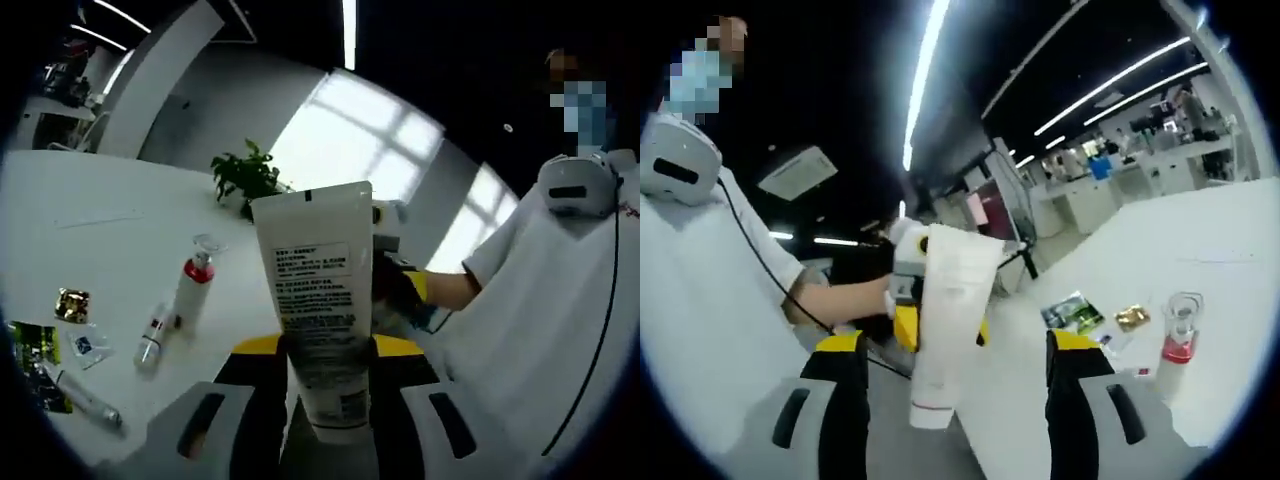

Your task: Arrange the skincare products in the storage area until every visible bottle or jar stands upright without overlapping.

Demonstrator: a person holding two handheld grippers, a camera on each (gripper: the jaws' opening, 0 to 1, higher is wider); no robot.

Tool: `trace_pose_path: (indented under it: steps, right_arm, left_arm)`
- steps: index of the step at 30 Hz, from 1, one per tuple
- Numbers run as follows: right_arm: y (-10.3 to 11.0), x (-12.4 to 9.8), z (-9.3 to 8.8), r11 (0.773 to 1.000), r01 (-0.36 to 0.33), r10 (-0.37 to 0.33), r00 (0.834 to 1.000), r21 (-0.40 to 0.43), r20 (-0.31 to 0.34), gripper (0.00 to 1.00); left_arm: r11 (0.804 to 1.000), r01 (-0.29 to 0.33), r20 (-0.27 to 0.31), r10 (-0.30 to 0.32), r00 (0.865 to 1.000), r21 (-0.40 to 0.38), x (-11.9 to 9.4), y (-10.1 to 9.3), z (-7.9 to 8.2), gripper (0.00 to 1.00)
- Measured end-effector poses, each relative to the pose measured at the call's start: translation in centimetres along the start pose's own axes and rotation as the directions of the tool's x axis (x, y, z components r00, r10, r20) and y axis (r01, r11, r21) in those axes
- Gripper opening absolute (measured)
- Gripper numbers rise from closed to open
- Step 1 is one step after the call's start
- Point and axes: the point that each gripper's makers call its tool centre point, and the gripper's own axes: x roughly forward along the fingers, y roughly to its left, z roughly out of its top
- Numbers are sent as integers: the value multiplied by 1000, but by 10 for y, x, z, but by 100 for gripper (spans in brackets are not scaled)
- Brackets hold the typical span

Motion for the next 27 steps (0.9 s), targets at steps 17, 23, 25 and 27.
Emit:
trace_pose_path:
  steps: [17,23,25,27]
  right_arm:
    - [20,23,1,989,-132,131,991,61,13,39]
    - [21,23,10,990,-129,126,990,53,58,37]
    - [19,23,11,991,-118,114,991,61,63,36]
    - [17,23,12,994,-96,92,994,51,63,36]
  left_arm:
    - [990,134,-68,-131,989,45,17,-15,-6,27]
    - [987,154,-46,-151,987,52,15,-15,1,27]
    - [987,152,-44,-150,988,46,15,-13,2,27]
    - [989,141,-41,-140,989,46,13,-7,2,27]
